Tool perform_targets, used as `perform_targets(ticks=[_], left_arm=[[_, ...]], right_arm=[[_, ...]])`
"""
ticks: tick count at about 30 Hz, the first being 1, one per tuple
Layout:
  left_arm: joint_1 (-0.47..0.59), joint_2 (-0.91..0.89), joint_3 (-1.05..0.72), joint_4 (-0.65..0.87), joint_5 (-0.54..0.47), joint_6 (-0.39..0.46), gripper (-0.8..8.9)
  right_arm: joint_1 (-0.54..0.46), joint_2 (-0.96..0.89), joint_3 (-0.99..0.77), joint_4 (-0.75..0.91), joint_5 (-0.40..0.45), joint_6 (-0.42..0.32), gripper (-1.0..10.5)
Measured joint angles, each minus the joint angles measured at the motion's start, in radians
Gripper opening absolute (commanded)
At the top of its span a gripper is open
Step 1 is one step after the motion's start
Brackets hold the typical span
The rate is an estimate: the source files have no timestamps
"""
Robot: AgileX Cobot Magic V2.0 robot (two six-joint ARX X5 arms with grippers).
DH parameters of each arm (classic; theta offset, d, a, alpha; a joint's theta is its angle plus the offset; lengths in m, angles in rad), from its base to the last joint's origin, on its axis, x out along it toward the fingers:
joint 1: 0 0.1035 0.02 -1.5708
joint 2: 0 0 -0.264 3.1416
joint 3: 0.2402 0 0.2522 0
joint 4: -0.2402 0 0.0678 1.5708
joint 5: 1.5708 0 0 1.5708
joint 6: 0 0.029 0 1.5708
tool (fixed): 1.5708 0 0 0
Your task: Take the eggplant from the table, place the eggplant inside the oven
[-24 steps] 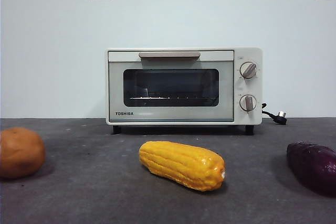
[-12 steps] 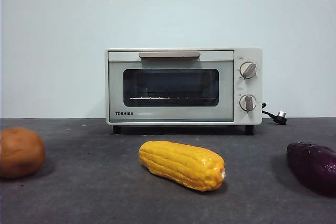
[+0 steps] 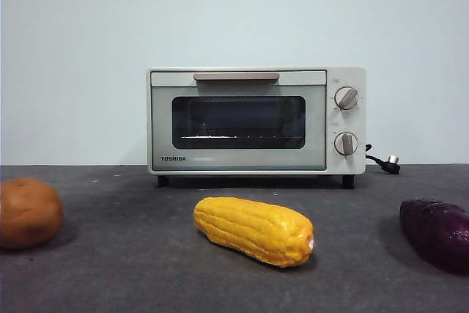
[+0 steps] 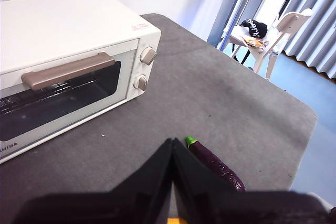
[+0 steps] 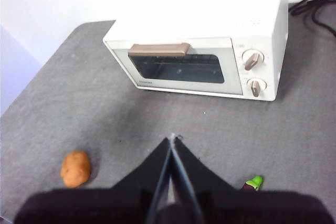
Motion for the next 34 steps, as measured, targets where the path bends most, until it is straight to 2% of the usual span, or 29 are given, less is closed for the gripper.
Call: perform_targets(ticks=[6,12,17,23,34], left_arm=[[0.000,0.004,0.000,0.000,0.000,0.005,-0.06],[0.000,0.024,0.000,0.002,-0.001,0.009,-0.06],[0.000,0.043,0.000,0.010,-0.001,0.016,-0.06],[0.000,0.069,0.000,0.011,-0.001,0.030,-0.06],[0.000,0.129,0.012,0.036,-0.026,0.037,-0.06]], right_arm=[[0.000,0.013,0.000,-0.014,-0.016,0.000,0.2],[0.000,0.019,0.000,-0.015,-0.071,0.000,3.2],[0.000,0.025,0.000,-0.016,-0.075,0.000,3.7],[0.000,0.026,0.000,-0.016,-0.076,0.000,5.7],[0.000,0.026,0.000,-0.031,-0.123,-0.004,5.7]])
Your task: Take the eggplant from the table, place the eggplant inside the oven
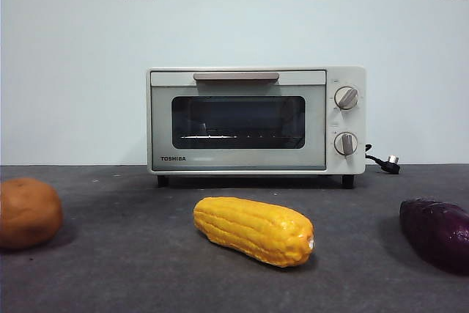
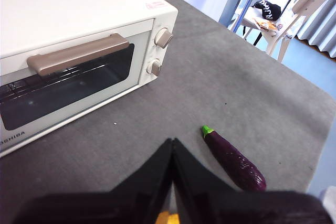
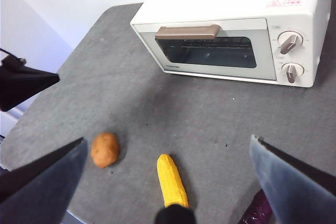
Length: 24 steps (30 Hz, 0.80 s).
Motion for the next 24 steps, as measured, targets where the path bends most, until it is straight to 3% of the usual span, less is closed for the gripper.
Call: perform_targets(ticks=[24], left_arm=[[0.022,0.544,0.505,-0.025,-0.073,0.096,-0.06]], right_arm=[[0.000,0.000,0.000,-0.073,0.001,-0.008,5.7]])
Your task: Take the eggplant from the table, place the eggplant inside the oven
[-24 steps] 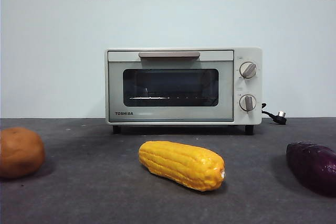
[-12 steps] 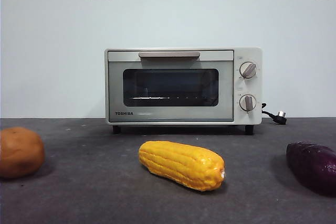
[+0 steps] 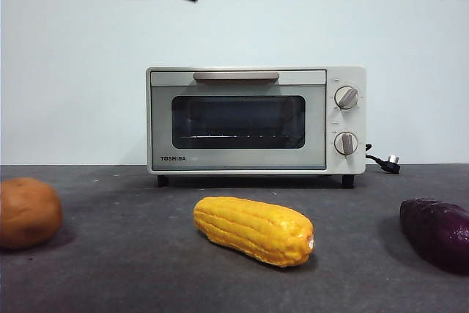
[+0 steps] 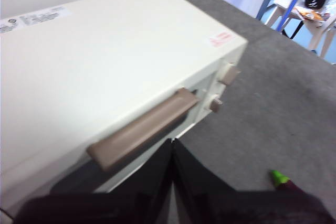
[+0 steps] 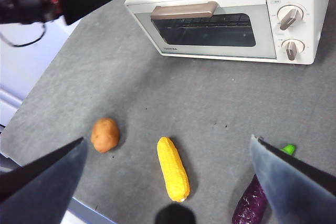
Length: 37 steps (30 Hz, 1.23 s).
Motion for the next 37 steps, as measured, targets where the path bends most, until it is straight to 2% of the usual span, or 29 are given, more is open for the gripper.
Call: perform_targets(ticks=[14,23,37], left_arm=[[0.005,0.171,0.046,0.050,-0.018,0.005,-0.06],[0.005,0.190,0.046,0.123,-0.053,0.005,-0.06],[0.005,0.242,0.046,0.140,-0.061,0.006,-0.06]], right_arm=[[0.000,0.000,0.000,0.003,0.000,-0.003,5.7],[0.000,0.006,0.000,0.003,0.002,-0.006,5.7],[0.000,0.048,0.000,0.004,0.004,-0.007,5.7]])
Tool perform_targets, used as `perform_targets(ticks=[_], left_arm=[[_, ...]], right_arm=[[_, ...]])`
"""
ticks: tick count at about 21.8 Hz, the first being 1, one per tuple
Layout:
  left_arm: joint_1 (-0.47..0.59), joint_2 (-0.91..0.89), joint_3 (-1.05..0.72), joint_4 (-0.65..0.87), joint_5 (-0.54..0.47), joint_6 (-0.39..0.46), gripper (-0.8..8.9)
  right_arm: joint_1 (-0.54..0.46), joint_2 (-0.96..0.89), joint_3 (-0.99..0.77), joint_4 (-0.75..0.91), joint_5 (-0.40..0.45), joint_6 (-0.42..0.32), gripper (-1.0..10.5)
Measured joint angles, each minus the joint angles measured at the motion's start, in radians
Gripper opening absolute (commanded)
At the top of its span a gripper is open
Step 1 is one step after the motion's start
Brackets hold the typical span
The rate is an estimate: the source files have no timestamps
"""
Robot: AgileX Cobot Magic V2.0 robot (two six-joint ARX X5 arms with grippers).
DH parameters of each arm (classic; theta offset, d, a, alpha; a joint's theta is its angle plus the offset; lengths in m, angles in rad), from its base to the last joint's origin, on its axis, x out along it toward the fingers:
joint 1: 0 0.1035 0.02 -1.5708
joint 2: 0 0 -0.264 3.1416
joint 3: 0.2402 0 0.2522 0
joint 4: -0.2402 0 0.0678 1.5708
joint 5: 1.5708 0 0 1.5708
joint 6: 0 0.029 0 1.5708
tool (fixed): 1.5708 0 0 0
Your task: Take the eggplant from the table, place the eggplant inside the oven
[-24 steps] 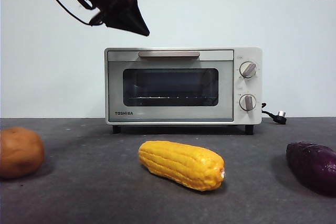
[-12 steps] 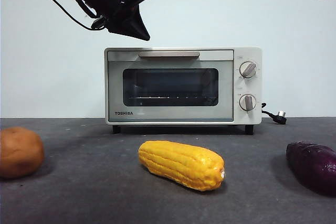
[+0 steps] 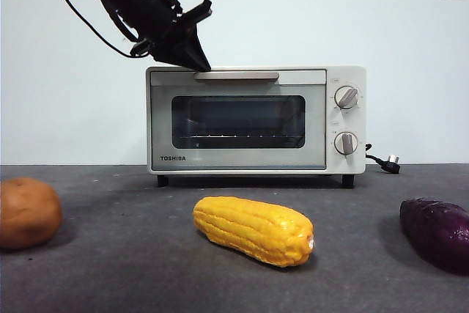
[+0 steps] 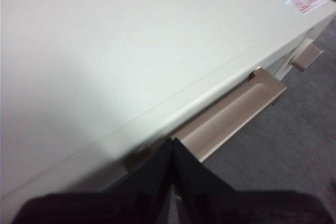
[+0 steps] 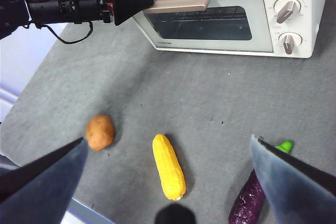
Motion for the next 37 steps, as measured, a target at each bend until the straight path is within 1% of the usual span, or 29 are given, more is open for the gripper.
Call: perform_targets(ticks=[8,19,24,37], left_arm=[[0.000,0.003,0.004,-0.005,0.000,0.006,-0.06],[-0.017,0.008,0.024,-0.070,0.019,0.033,-0.06],[-0.053,0.008,0.029,-0.109,0.026,0.042,-0.06],[-0.164,0.020,0.021,-0.232,0.055,0.049,-0.06]], right_arm=[[0.000,0.018,0.000,0.001,0.000,0.000,5.7],[0.000,0.019,0.000,0.003,0.002,0.000,5.7],[0.000,0.019,0.000,0.034,0.003,-0.001,5.7],[0.000,0.053,0.000,0.048,0.014,-0.003,5.7]])
